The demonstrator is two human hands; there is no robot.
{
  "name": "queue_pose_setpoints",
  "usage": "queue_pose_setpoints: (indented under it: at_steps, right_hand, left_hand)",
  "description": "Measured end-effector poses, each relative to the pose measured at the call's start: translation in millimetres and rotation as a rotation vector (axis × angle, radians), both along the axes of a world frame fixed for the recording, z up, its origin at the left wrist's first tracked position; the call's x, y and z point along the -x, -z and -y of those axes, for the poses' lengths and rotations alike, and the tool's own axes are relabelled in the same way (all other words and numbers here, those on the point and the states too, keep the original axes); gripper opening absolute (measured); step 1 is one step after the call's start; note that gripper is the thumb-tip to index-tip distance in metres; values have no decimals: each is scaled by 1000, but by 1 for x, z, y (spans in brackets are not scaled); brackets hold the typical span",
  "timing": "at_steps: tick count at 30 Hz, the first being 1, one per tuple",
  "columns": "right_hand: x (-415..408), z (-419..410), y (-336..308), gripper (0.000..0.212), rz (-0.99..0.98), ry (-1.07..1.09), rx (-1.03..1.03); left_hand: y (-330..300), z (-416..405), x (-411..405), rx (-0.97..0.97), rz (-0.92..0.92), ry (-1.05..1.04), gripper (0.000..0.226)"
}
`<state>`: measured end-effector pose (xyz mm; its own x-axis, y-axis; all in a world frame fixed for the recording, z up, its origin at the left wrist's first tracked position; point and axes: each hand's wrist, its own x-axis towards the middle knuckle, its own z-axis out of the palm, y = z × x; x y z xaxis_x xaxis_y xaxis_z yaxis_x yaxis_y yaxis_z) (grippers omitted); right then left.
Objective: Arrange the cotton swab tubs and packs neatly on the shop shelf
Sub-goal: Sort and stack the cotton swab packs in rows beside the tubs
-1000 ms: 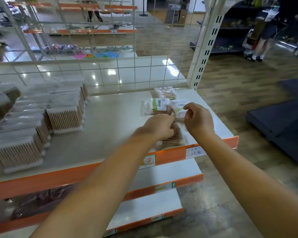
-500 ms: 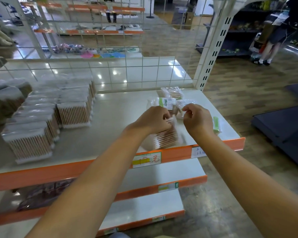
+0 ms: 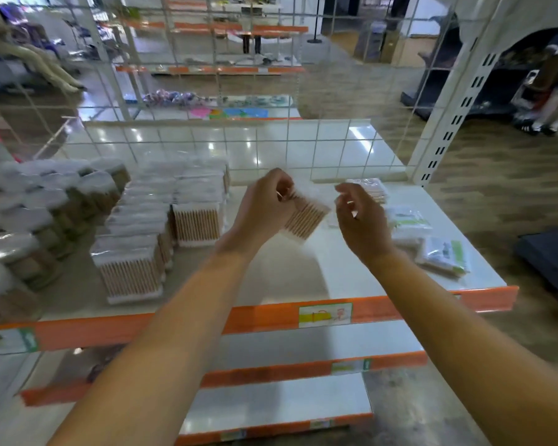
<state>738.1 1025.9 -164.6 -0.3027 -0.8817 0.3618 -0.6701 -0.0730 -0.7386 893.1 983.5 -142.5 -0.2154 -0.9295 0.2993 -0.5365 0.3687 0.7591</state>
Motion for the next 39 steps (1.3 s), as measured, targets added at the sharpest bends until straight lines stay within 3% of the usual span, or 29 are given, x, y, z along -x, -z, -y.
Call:
queue_pose_setpoints:
  at_steps: [6,12,22,35,39]
  right_hand:
    - [-40,7,-16,34,83,-263,58]
    - [-68,17,-19,35,18,-283,178]
    - [-104,30,-6,36,-24,-301,139]
    - [-147,46,24,35,-4,-376,64]
    - [-153,47,33,33,-100,-407,85]
  left_hand:
    - [-6,3,-36,123,-85,-71,19]
    - [-10,0,-68,118,-99,-100,18]
    - [-19,6,-140,303,561,-162,31]
    - [-3,13,-182,343,640,-265,27]
    - [0,14,-189,346,630,-274,25]
